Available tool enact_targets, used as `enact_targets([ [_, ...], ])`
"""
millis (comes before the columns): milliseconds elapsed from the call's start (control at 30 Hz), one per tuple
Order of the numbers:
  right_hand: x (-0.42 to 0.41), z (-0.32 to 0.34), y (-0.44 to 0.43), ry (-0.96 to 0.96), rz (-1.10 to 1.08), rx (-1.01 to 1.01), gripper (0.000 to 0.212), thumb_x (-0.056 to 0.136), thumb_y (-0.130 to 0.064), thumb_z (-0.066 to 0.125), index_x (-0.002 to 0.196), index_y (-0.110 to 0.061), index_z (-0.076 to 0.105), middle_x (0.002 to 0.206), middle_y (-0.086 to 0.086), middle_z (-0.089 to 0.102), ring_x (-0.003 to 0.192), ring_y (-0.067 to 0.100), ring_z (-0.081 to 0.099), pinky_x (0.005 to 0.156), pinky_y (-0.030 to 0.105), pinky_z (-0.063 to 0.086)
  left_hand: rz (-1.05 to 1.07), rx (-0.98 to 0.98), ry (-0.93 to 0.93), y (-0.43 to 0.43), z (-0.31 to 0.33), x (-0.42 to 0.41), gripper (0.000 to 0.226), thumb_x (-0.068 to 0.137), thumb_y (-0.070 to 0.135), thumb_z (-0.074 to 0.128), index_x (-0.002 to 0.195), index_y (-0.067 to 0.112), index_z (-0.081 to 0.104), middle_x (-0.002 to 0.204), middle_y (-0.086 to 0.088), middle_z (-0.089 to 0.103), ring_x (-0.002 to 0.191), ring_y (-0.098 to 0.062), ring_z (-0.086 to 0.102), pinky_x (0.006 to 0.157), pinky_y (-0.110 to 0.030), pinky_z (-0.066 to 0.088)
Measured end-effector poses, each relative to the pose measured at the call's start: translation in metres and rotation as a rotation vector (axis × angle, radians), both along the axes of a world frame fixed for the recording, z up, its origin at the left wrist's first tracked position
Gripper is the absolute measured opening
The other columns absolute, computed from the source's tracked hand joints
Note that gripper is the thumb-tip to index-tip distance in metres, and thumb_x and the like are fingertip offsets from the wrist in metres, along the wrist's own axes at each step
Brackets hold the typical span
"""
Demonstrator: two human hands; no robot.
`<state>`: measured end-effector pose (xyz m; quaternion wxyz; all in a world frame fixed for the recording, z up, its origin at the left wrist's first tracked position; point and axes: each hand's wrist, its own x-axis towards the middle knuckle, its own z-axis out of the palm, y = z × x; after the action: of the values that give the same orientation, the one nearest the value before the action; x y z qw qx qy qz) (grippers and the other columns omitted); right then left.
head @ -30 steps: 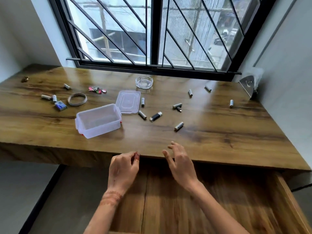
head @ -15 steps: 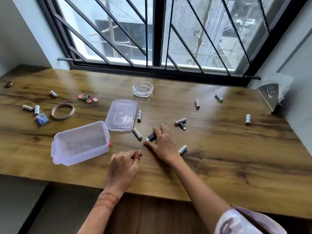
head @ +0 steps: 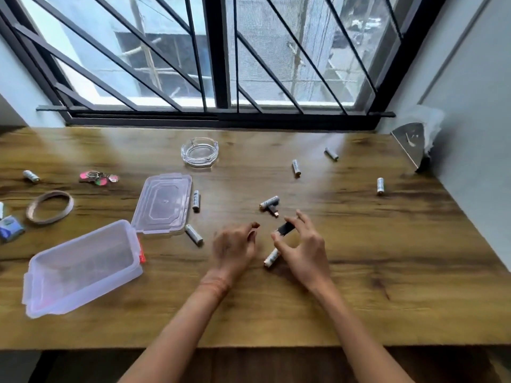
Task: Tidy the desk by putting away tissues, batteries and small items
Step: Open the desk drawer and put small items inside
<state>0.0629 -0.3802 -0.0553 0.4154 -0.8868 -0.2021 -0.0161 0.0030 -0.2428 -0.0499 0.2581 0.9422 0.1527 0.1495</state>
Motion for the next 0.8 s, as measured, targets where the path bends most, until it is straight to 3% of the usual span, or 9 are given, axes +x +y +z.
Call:
enact_targets([
  [33,0.003,-0.004,-0.012,0.022,-0.037,-0.009,0.043,0.077,-0.025,0.073,0.116,-0.011,0.061,0.136,0.012,0.048,0.127,0.021,0.045,0.1,0.013,0.025,-0.065,0.053,0.059,-0.002,-0.002,0.015,0.039,0.08,0.015,0.046,0.114,0.015,0.064,0.111,-0.011,0.069,0.106,-0.031,0.061,0.088,-0.039,0.048],
  [100,0.005,-0.01,-0.032,0.064,-0.083,-0.034,0.044,0.077,-0.026,0.073,0.116,-0.01,0.062,0.137,0.011,0.048,0.126,0.02,0.045,0.1,0.012,0.025,-0.18,0.213,0.224,-0.005,-0.003,0.039,0.055,0.085,0.003,0.041,0.137,0.019,0.042,0.144,-0.001,0.044,0.137,-0.028,0.03,0.108,-0.037,0.027],
  [167,0.005,-0.014,-0.045,0.081,-0.085,-0.053,0.045,0.077,-0.028,0.073,0.116,-0.01,0.061,0.137,0.01,0.048,0.126,0.019,0.045,0.101,0.015,0.027,-0.245,0.4,0.332,-0.002,-0.007,0.055,0.058,0.09,0.001,0.033,0.144,0.018,0.026,0.154,0.005,0.023,0.144,-0.03,0.005,0.116,-0.039,0.009],
  [200,0.005,-0.015,-0.048,0.081,-0.077,-0.061,0.045,0.078,-0.029,0.072,0.117,-0.011,0.061,0.138,0.01,0.047,0.127,0.019,0.045,0.102,0.016,0.027,-0.266,0.46,0.33,0.0,-0.011,0.06,0.054,0.092,0.003,0.029,0.144,0.016,0.028,0.154,0.004,0.024,0.144,-0.033,0.004,0.116,-0.042,0.008],
  [300,0.002,-0.019,-0.05,0.059,-0.052,-0.087,0.045,0.079,-0.029,0.071,0.119,-0.012,0.059,0.141,0.009,0.044,0.129,0.019,0.042,0.102,0.017,0.026,-0.304,0.673,0.215,0.003,-0.014,0.069,0.048,0.083,0.013,0.029,0.116,0.014,0.064,0.12,0.002,0.065,0.125,-0.038,0.046,0.101,-0.048,0.04],
  [367,0.0,-0.023,-0.046,0.037,-0.054,-0.101,0.045,0.079,-0.029,0.071,0.119,-0.012,0.059,0.141,0.01,0.043,0.13,0.02,0.041,0.102,0.017,0.026,-0.321,0.741,0.187,0.005,-0.014,0.07,0.044,0.078,0.015,0.033,0.095,0.016,0.073,0.099,0.003,0.073,0.112,-0.034,0.059,0.09,-0.048,0.049],
  [533,-0.001,-0.03,-0.044,0.016,-0.062,-0.115,0.043,0.077,-0.027,0.072,0.116,-0.012,0.06,0.14,0.013,0.044,0.13,0.022,0.042,0.102,0.017,0.026,-0.289,0.663,0.085,0.003,-0.018,0.064,0.035,0.082,0.017,0.036,0.079,0.018,0.07,0.093,-0.006,0.074,0.114,-0.029,0.058,0.105,-0.04,0.03],
  [667,-0.001,-0.029,-0.044,0.015,-0.074,-0.118,0.043,0.077,-0.027,0.072,0.116,-0.011,0.061,0.139,0.012,0.045,0.129,0.022,0.043,0.102,0.018,0.027,-0.241,0.591,-0.026,-0.001,-0.023,0.053,0.007,0.077,0.01,0.064,0.074,0.014,0.068,0.072,-0.006,0.072,0.09,-0.03,0.064,0.088,-0.035,0.03],
  [800,-0.006,-0.023,-0.042,0.035,-0.108,-0.1,0.043,0.078,-0.028,0.072,0.116,-0.011,0.061,0.138,0.011,0.046,0.128,0.022,0.043,0.102,0.018,0.027,-0.144,0.338,-0.015,0.001,-0.018,0.039,0.014,0.069,0.0,0.063,0.077,0.01,0.07,0.07,-0.011,0.07,0.075,-0.032,0.063,0.071,-0.037,0.046],
])
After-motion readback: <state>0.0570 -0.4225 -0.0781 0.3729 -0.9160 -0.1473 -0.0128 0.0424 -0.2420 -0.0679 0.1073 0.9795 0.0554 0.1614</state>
